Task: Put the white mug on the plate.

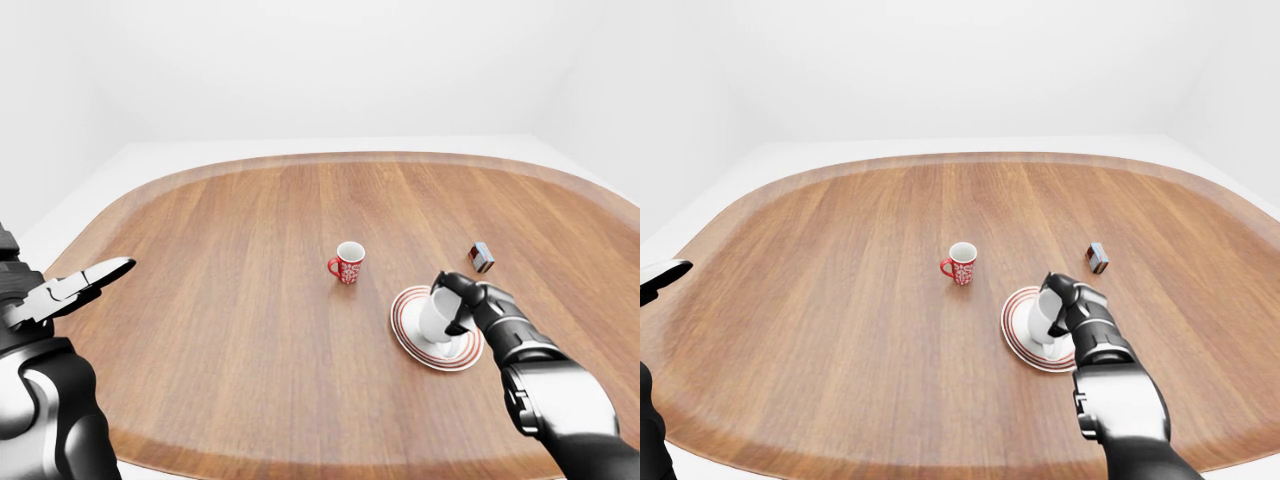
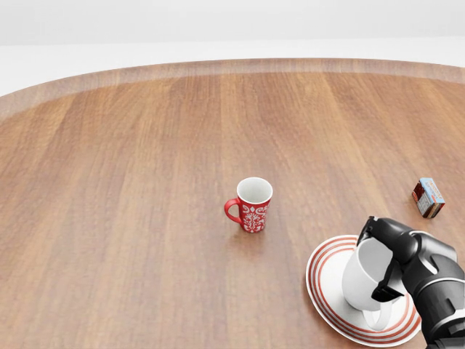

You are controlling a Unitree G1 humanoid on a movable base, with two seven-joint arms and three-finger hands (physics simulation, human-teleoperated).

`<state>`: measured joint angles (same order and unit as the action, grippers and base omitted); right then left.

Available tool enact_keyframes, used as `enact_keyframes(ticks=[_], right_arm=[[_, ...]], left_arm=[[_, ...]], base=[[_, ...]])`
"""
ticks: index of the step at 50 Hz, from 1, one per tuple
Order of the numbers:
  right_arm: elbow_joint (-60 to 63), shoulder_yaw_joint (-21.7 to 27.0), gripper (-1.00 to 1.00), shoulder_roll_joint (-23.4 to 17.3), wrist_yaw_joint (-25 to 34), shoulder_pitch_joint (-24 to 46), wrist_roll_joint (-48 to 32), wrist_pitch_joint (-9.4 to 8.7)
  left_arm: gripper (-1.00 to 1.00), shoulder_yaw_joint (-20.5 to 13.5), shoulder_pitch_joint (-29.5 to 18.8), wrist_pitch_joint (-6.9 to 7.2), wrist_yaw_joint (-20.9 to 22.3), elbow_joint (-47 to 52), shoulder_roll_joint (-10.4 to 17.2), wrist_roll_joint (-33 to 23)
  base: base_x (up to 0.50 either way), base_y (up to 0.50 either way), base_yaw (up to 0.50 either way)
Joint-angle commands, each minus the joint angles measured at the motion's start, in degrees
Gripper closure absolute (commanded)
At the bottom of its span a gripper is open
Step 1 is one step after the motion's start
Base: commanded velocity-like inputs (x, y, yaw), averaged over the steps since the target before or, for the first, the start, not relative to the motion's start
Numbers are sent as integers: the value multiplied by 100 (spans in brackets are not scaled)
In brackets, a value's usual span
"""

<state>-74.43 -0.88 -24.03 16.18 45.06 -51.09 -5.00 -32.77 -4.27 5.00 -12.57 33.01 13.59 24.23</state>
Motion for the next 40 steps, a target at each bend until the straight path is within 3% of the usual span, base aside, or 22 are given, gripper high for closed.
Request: enact_keyframes(ticks=[1, 4, 5, 10, 14, 16, 18, 20, 23, 26, 40], right_arm=[[7, 34, 74, 23, -30, -49, -23, 0], [10, 27, 54, 21, -16, -35, -15, 0], [10, 25, 39, 16, -18, -30, -16, 0], [10, 20, 18, 10, -21, -41, -12, 0], [15, 14, -29, 21, -24, -32, -15, 0], [18, 12, -33, 28, -24, -32, -14, 0], [15, 16, -57, 30, -24, -29, -8, 0], [-1, 16, -62, 28, -35, -29, -7, 0], [-6, 16, -88, 26, -37, -32, -6, 0], [-11, 11, -100, 31, -38, -25, -10, 0], [200, 8, -100, 136, 109, 271, 67, 0]], left_arm=[[-100, -4, 14, 0, 8, 9, -7, -1], [-100, -6, 16, 0, 10, 7, -11, -3], [-100, -1, 17, 0, 10, 6, -13, -6], [-100, -8, 20, 0, 12, 13, -16, -3], [-100, -4, 20, 0, 11, 15, -16, -7], [-100, -9, 14, 0, 11, 1, -13, -6], [-100, 0, 17, 0, 8, 19, -15, -10], [-100, -3, 19, 0, 7, 23, -14, -7], [-100, -7, 12, 0, 6, 24, -11, -2], [-100, -1, 8, 0, 4, 16, -11, -8], [-100, 34, -3, 0, 7, -43, -15, -45]], base=[[0, 0, 0], [0, 0, 0], [0, 0, 0], [0, 0, 0], [0, 0, 0], [0, 0, 0], [0, 0, 0], [0, 0, 0], [0, 0, 0], [0, 0, 0], [0, 0, 0]])
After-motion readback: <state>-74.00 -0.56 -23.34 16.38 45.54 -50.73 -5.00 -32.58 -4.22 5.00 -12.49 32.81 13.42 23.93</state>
